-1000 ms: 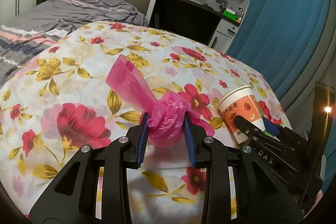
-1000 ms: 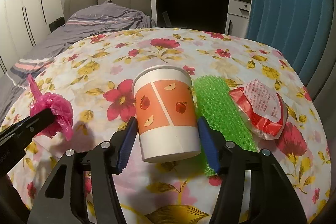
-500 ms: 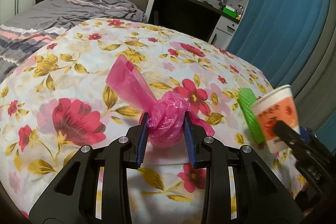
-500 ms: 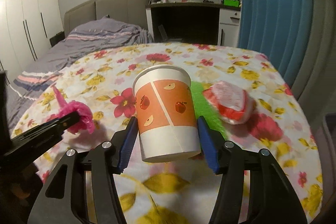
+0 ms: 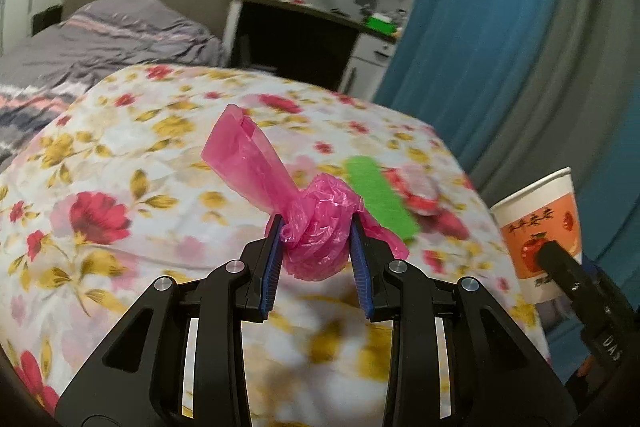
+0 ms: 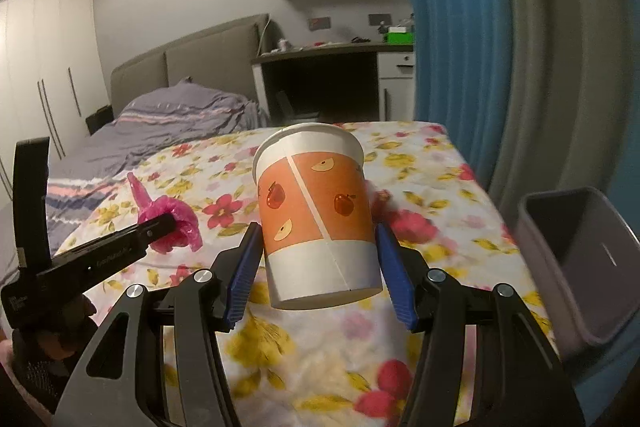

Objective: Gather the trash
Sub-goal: 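Lift the pink bag and orange cup and carry them over the grey bin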

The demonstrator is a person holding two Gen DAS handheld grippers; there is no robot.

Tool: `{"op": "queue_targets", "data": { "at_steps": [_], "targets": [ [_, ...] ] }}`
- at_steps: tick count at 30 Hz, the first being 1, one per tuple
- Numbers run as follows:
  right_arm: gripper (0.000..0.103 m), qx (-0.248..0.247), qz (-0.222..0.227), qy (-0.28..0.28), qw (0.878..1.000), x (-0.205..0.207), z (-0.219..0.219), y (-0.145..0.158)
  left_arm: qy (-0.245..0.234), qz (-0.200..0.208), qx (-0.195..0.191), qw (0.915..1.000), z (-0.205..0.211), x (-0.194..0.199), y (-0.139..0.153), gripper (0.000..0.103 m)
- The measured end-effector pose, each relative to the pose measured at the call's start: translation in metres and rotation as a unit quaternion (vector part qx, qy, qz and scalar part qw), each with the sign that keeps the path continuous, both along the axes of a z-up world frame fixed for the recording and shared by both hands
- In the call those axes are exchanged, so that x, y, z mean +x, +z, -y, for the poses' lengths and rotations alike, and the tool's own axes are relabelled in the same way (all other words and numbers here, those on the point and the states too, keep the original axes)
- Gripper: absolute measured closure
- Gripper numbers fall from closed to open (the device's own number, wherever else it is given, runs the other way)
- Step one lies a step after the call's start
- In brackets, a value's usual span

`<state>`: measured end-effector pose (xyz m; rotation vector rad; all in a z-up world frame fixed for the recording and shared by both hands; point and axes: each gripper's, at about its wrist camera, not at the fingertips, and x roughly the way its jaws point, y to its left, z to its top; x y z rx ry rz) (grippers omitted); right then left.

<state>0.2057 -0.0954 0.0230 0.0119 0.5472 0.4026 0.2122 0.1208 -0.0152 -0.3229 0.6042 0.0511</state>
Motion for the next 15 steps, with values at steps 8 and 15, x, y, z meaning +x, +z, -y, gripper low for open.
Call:
{"op": "queue_targets", "data": {
  "at_steps": [8,15],
  "targets": [
    [0.047,0.012,0.016,-0.045,0.999,-0.021,0.057,0.008,-0.073,0.02,0.019,0.997,0.077,-0.009,0.021,0.072],
    [0.047,0.024,0.028,-0.078,0.996,-0.032,0.098,0.013,-0.121,0.024,0.033,0.9918,0.13,-0.009,0.027,0.072]
  ]
}}
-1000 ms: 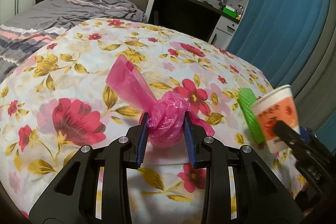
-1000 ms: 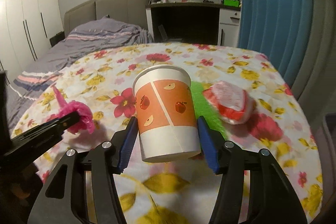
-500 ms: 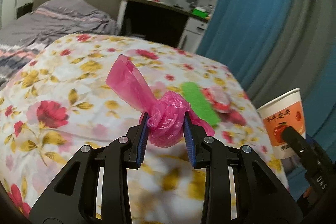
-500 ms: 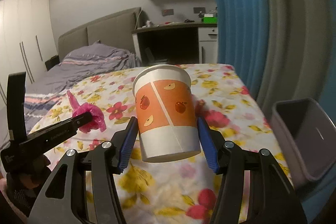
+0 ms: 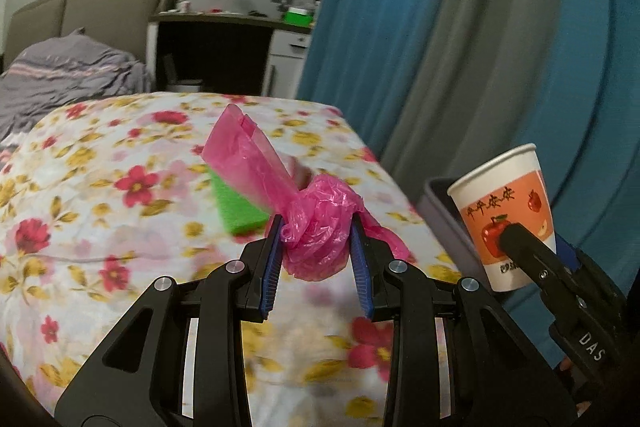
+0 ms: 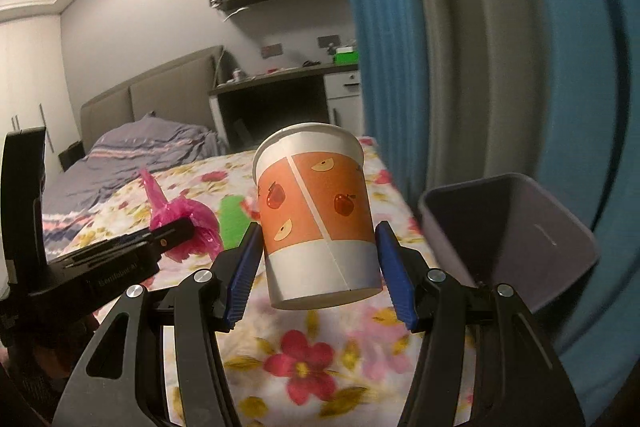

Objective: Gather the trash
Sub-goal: 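Lift the pink bag and orange cup and carry them over the grey bin, then open both tools over the grey bin to drop the bag and cup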

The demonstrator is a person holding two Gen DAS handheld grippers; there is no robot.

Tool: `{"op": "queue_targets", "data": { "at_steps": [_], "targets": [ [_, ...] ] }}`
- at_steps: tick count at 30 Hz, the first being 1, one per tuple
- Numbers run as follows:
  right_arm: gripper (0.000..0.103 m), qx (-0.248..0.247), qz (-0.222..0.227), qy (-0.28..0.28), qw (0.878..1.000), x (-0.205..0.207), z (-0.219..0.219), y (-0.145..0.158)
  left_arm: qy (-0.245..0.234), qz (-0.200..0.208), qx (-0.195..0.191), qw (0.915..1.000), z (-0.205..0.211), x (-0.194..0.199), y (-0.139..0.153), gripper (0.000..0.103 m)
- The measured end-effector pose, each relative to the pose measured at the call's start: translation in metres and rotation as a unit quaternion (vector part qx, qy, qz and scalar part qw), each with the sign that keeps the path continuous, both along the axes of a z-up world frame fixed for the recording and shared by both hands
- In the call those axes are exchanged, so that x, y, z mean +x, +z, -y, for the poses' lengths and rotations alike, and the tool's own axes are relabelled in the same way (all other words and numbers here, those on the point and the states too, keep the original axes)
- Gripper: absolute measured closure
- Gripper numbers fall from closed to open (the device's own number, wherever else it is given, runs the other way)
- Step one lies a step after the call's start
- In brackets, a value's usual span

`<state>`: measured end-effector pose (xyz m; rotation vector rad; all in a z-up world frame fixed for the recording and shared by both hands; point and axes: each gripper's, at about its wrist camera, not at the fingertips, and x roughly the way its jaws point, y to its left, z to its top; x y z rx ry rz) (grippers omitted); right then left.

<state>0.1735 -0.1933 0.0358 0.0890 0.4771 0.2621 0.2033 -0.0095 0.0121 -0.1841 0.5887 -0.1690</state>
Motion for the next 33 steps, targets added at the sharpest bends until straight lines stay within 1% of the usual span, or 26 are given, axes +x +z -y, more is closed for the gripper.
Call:
{"op": "queue_targets", "data": {
  "at_steps": [8,12,15,16,22,27,30,32,33],
  "targets": [
    [0.047,0.013,0.006,-0.061,0.998,0.0,0.056,-0.006,-0.062,0.005,0.007,0.9981,0.071,0.016,0.005,0.072],
    [0.047,0.018,0.008,-0.1,0.995,0.002,0.085,-0.01,-0.098,-0.004,-0.005,0.9952,0.109,0.034,0.0,0.072],
    [0.047,0.016,0.011,-0.131,0.991,0.003,0.106,-0.015,-0.124,-0.01,-0.003,0.9922,0.14,0.05,-0.008,0.072],
    [0.047,0.016,0.011,-0.142,0.99,0.004,0.113,-0.017,-0.136,-0.011,-0.001,0.9907,0.154,0.056,-0.012,0.072],
    [0.047,0.013,0.011,-0.187,0.982,0.006,0.146,-0.026,-0.185,-0.026,-0.009,0.9823,0.2,0.082,-0.033,0.072],
    [0.047,0.014,0.007,-0.208,0.978,0.01,0.164,-0.034,-0.223,-0.057,-0.023,0.973,0.228,0.104,-0.05,0.071],
    [0.047,0.011,0.002,-0.214,0.977,0.009,0.169,-0.039,-0.24,-0.068,-0.033,0.968,0.233,0.111,-0.058,0.066],
    [0.047,0.009,-0.003,-0.217,0.976,0.011,0.172,-0.043,-0.241,-0.075,-0.036,0.967,0.233,0.114,-0.062,0.058],
    [0.047,0.008,-0.007,-0.218,0.976,0.012,0.173,-0.045,-0.241,-0.076,-0.041,0.9666,0.231,0.115,-0.065,0.049]
  ]
}}
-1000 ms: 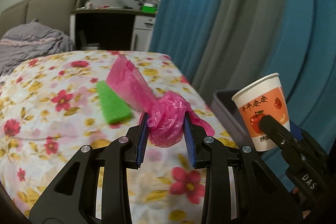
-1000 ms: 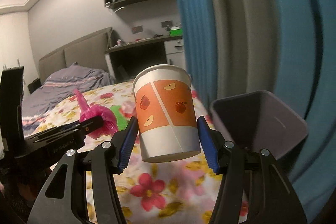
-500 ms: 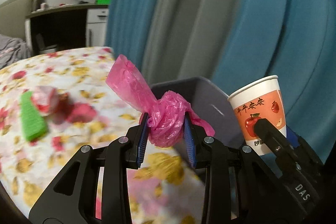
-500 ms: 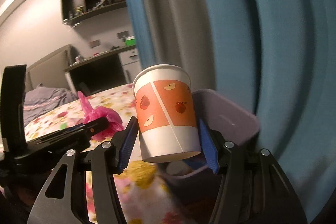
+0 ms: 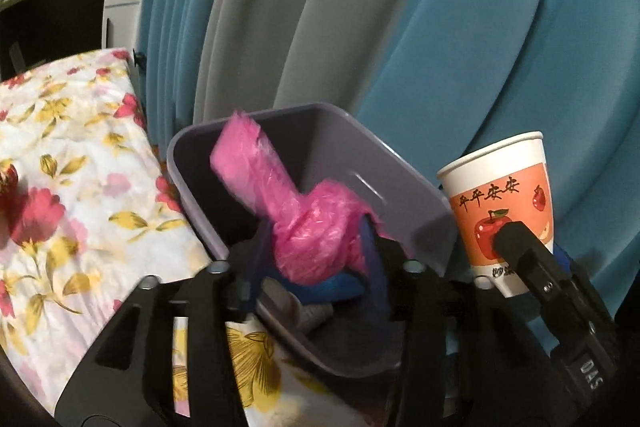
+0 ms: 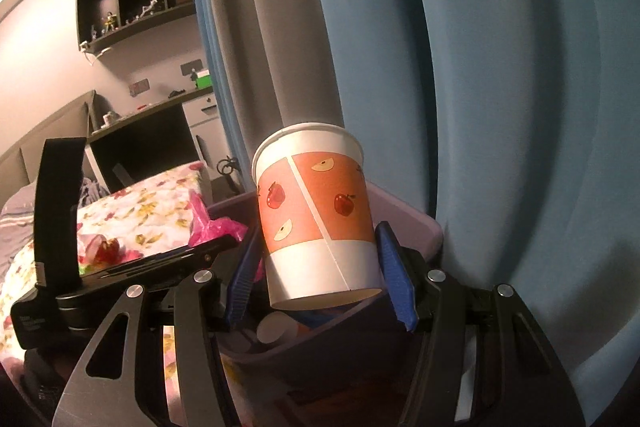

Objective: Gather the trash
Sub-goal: 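Open both tools over the grey bin to drop the bag and cup, then move both tools back to the remaining items on the bed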

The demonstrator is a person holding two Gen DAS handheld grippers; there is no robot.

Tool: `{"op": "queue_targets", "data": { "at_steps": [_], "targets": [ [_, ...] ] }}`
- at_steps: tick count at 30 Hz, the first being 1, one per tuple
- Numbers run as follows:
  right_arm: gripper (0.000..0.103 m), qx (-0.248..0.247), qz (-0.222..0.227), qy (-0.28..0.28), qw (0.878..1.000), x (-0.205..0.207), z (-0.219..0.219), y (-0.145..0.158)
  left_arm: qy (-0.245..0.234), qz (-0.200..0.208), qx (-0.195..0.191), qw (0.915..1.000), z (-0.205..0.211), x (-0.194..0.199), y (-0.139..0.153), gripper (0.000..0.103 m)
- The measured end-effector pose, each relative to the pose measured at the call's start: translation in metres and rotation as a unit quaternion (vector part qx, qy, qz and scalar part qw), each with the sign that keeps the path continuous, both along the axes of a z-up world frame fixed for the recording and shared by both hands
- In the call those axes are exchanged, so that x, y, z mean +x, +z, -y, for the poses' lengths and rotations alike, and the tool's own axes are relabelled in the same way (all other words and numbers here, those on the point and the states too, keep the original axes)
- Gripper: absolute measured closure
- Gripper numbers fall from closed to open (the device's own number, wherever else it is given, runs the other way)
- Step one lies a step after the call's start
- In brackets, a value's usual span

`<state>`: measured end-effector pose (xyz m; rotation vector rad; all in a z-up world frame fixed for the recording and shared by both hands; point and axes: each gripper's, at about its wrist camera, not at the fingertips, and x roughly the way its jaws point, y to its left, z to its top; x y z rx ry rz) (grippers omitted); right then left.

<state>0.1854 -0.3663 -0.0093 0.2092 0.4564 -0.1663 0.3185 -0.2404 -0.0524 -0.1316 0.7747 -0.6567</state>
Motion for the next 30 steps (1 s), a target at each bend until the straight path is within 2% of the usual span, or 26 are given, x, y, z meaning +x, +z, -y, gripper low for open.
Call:
{"op": "queue_targets", "data": {
  "at_steps": [1,4,7,10,15,20,23,30],
  "targets": [
    [0.047,0.0,-0.002,-0.001,1.0,0.002,0.001,-0.001,0.0,0.0,-0.006,1.0,-0.003,0.0,0.0,0.04],
    [0.047,0.002,-0.007,-0.002,1.0,0.008,0.003,-0.004,0.01,-0.001,-0.027,0.9996,-0.016,-0.002,0.0,0.027],
    [0.046,0.006,-0.016,0.004,1.0,0.016,0.001,-0.006,0.025,-0.003,-0.039,0.9989,-0.037,-0.002,0.002,0.027],
    [0.046,0.012,-0.03,0.017,0.999,0.026,-0.002,-0.012,0.053,0.013,-0.038,0.9978,-0.062,-0.008,0.008,0.023],
    [0.046,0.01,-0.059,0.034,0.998,0.049,-0.011,-0.025,0.129,0.028,-0.016,0.9911,-0.112,-0.024,0.016,0.019],
    [0.045,0.012,-0.086,0.039,0.995,0.057,-0.014,-0.039,0.2,0.046,0.001,0.9787,-0.168,-0.04,0.025,0.016],
    [0.044,0.013,-0.097,0.041,0.994,0.061,-0.015,-0.043,0.239,0.059,0.024,0.9688,-0.195,-0.047,0.028,0.015],
    [0.039,0.011,-0.099,0.046,0.994,0.064,-0.017,-0.04,0.284,0.046,0.045,0.9567,-0.237,-0.046,0.027,0.015]
  ]
}}
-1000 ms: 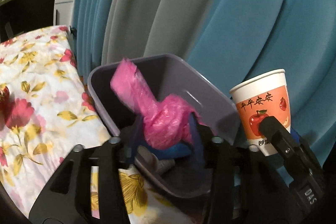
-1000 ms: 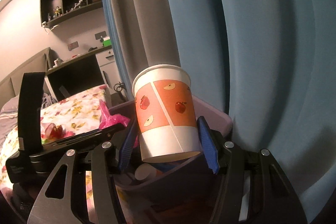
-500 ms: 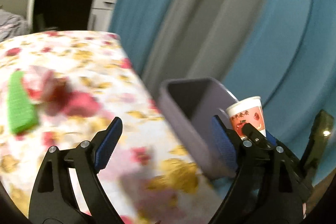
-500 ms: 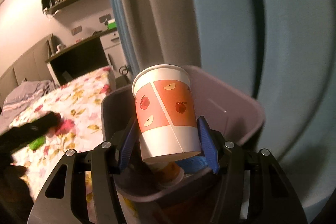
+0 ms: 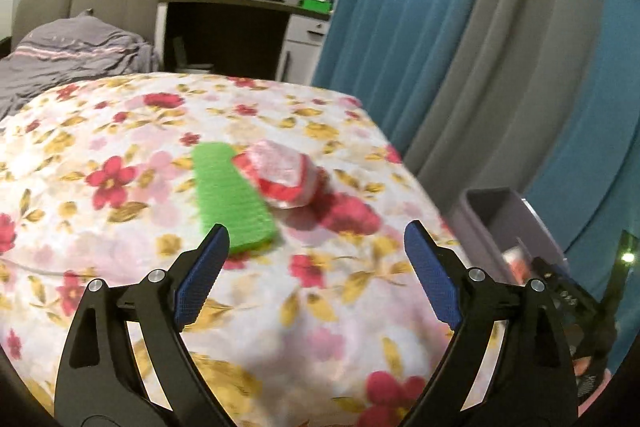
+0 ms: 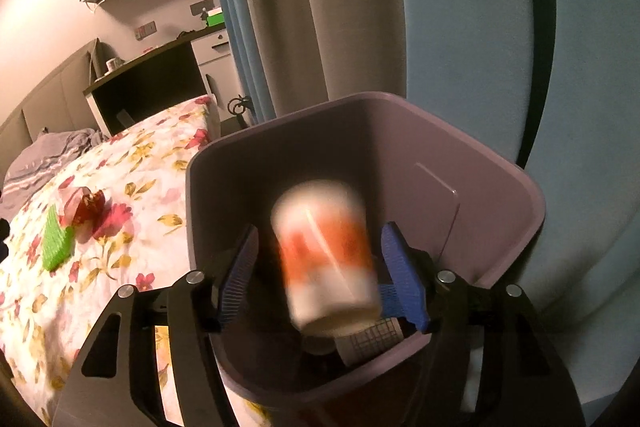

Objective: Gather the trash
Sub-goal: 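Move both tools back to the remaining items on the bed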

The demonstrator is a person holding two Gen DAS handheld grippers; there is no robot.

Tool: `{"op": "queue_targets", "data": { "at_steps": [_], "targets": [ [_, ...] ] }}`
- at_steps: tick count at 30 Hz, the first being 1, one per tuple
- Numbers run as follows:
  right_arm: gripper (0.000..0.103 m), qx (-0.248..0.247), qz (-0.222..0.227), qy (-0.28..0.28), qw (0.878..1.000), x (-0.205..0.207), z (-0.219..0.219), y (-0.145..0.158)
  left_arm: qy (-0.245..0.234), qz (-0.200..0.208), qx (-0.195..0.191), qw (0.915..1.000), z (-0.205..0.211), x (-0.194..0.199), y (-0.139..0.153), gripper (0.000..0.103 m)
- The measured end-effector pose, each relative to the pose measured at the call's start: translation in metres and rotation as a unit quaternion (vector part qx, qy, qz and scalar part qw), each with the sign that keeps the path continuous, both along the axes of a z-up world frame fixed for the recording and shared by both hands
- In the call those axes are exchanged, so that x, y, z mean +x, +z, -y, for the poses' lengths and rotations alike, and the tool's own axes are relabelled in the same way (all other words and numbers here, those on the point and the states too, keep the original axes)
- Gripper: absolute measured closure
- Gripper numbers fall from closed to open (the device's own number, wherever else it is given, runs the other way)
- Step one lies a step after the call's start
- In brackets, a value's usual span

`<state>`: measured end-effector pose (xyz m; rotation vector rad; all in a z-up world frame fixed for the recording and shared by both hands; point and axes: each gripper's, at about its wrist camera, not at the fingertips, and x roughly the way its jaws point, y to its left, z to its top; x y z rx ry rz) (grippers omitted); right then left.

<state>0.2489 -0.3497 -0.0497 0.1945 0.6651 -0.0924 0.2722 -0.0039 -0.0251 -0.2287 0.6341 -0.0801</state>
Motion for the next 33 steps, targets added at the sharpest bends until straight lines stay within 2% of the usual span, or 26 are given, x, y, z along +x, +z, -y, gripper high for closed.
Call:
{"op": "queue_targets", "data": {
  "at_steps": [5,10,17,28,33],
  "targets": [
    [0.039,-0.008,0.015,0.001,1.0,-0.007,-0.008,0.011,0.019,-0.007,0.008,0.9998,-0.015,0.002,-0.003,0.015],
    [0.038,-0.01,0.045,0.025,0.999,-0.016,-0.034,0.032,0.038,-0.019,0.016,0.9989,-0.029,0.009,-0.012,0.015],
    [0.038,-0.008,0.07,0.069,0.995,-0.018,-0.077,0.048,0.059,-0.055,-0.01,0.9967,-0.049,0.03,-0.032,0.015],
    [0.039,-0.003,0.062,0.117,0.991,0.025,-0.143,0.048,0.068,-0.077,-0.037,0.994,-0.065,0.06,-0.051,0.016],
    [0.039,0.005,0.055,0.136,0.989,0.046,-0.168,0.046,0.059,-0.084,-0.046,0.9936,-0.066,0.073,-0.055,0.024]
  ]
}}
